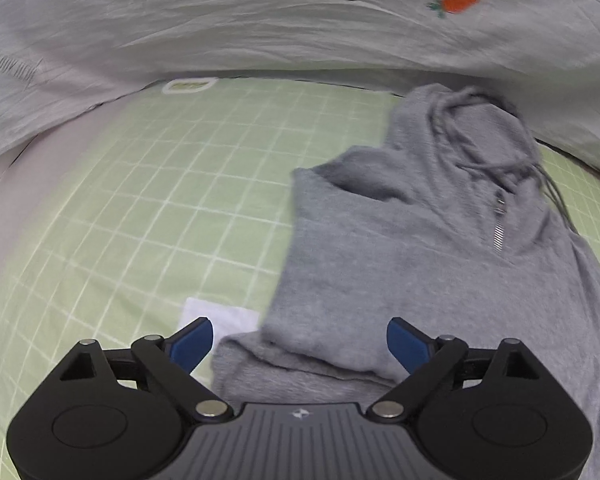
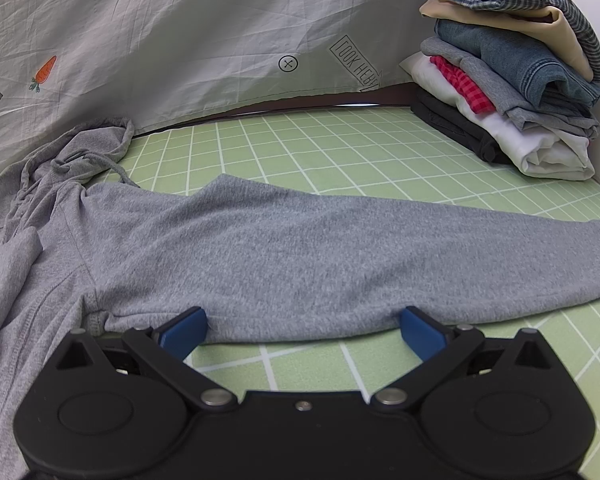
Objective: Fold clothes
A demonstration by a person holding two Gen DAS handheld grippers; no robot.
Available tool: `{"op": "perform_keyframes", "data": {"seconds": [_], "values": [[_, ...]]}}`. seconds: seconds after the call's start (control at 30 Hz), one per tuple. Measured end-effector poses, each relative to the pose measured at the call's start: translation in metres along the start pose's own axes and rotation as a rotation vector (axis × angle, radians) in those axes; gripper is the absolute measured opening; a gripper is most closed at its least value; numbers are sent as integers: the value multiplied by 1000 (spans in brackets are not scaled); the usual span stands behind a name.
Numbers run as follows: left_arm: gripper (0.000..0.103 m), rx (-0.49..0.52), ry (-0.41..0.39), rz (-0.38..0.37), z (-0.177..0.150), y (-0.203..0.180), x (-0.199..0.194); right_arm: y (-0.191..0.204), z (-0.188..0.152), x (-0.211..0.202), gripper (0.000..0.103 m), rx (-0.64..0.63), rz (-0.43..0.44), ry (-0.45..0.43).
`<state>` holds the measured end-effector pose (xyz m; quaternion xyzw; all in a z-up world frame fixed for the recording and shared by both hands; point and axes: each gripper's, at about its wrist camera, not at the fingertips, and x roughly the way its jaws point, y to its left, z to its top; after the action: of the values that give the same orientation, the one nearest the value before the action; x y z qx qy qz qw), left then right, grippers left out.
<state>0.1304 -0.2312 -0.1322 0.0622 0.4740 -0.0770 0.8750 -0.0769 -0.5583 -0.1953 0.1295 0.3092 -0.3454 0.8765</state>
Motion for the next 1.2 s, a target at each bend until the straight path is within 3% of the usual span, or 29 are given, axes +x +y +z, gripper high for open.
{"op": "perform_keyframes", "data": {"seconds": [0.27, 0.5, 0.77, 0.93, 1.2], "values": [[99, 222, -2, -55, -13, -49, 5, -14, 11, 0, 103, 9, 29, 62], [103, 347, 95, -23, -28, -65, 30, -71, 26, 1, 103, 122, -88, 5], [103, 286, 136, -56, -31, -56, 34, -153, 39, 24, 103, 181, -270, -7], [103, 216, 166, -88, -30, -48, 37, -204, 48, 38, 103, 219, -339, -7], [103, 184, 170, -83, -32, -48, 37, -276, 55, 52, 103, 324, -470, 1]]}}
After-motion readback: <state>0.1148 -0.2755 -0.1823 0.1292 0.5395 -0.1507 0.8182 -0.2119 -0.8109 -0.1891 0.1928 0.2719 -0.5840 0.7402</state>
